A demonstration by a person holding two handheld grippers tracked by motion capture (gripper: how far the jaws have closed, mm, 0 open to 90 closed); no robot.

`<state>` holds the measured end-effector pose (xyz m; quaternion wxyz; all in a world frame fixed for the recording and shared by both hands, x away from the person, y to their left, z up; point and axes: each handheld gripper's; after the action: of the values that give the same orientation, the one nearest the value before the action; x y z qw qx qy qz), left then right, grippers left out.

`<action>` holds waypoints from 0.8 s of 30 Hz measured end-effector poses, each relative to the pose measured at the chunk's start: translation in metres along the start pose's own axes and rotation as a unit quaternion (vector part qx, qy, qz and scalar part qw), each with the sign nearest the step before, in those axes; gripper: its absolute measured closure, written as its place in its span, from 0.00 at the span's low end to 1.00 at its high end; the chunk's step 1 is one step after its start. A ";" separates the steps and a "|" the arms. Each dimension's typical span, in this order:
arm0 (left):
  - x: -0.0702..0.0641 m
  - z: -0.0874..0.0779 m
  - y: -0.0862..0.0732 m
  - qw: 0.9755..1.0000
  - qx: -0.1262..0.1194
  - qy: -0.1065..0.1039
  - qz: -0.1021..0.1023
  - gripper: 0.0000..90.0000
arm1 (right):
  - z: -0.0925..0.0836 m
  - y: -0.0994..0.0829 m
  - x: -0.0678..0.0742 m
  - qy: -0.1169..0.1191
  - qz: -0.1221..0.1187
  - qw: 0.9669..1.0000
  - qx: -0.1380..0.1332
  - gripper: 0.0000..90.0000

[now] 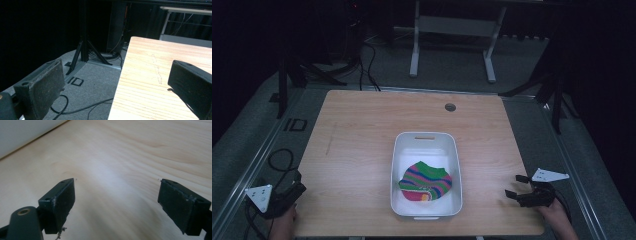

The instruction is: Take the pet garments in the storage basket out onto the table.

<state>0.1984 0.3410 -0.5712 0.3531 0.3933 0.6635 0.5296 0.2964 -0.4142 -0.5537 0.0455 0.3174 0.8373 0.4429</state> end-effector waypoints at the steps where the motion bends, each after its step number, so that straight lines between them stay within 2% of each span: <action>1: 0.000 0.000 0.000 1.000 0.000 0.000 0.000 0.01 | 0.002 0.003 0.002 0.013 -0.011 1.000 0.009 0.16; 4: 0.000 0.000 0.000 1.000 0.000 -0.001 0.000 0.01 | 0.007 0.011 0.008 0.039 -0.035 0.998 0.044 0.16; 7: 0.000 0.000 0.000 1.000 0.000 -0.001 0.000 0.01 | 0.011 0.018 0.011 0.054 -0.034 0.996 0.068 0.16; 9: 0.000 0.000 0.000 1.000 0.000 -0.002 0.000 0.01 | 0.017 0.026 0.015 0.063 -0.034 0.992 0.099 0.15; 13: 0.000 0.000 0.000 1.000 0.001 -0.003 0.000 0.01 | 0.025 0.037 0.024 0.085 -0.047 0.987 0.125 0.15; 14: 0.000 0.000 0.000 1.000 0.001 -0.003 0.000 0.01 | 0.027 0.040 0.028 0.091 -0.054 0.985 0.136 0.15; 17: 0.000 0.000 0.000 1.000 0.001 -0.004 0.000 0.01 | 0.032 0.048 0.036 0.109 -0.067 0.980 0.150 0.15; 21: 0.001 0.000 0.000 1.000 0.001 -0.006 0.000 0.01 | 0.033 0.064 0.045 0.116 -0.083 0.979 0.142 0.16; 24: 0.000 0.000 0.000 1.000 0.001 -0.006 0.000 0.01 | 0.035 0.077 0.054 0.129 -0.096 0.975 0.152 0.16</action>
<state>0.1984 0.3414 -0.5712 0.3566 0.3974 0.6619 0.5261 0.3042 -0.3274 -0.5045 -0.0692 0.1791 0.9202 0.3411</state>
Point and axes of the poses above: each handheld gripper's, and its own axes: z roughly forward along the jaws, y roughly out of its top, x roughly to its left, and after that the axes turned 8 degrees about y, right-handed
